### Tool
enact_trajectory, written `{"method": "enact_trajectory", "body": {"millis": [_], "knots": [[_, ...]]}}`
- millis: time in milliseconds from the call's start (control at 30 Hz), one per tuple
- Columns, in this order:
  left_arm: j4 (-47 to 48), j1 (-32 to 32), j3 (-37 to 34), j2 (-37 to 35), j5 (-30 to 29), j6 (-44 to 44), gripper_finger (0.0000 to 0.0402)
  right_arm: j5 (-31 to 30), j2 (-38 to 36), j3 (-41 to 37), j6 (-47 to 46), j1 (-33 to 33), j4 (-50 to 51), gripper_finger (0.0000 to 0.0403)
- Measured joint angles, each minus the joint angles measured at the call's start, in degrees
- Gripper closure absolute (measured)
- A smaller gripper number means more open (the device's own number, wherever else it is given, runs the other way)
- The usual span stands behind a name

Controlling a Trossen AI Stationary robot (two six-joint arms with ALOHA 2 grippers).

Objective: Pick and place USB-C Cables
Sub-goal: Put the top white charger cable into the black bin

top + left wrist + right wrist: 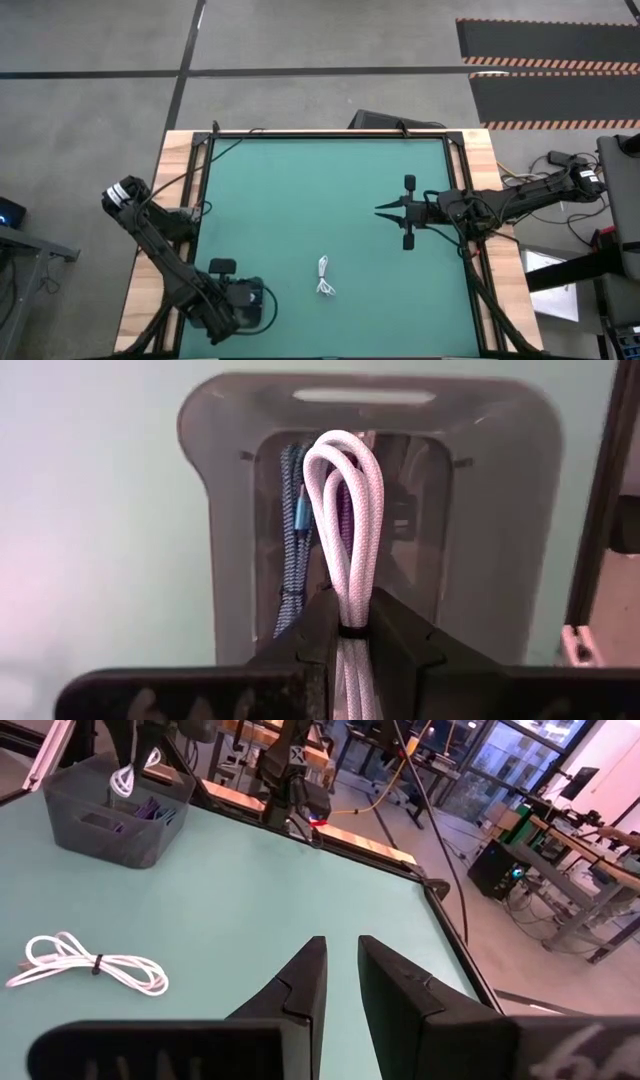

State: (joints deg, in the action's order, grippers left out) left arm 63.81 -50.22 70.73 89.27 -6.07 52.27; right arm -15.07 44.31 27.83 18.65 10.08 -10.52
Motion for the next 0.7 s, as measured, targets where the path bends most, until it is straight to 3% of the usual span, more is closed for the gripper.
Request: {"method": "enact_trajectory", "body": {"millis": [700], "knots": [[-3.7,-1.0,-6.2,0.0,0.0,1.5,0.0379,0.0,0.0,0.0,-0.1,0.0,0.2,0.0351]]}}
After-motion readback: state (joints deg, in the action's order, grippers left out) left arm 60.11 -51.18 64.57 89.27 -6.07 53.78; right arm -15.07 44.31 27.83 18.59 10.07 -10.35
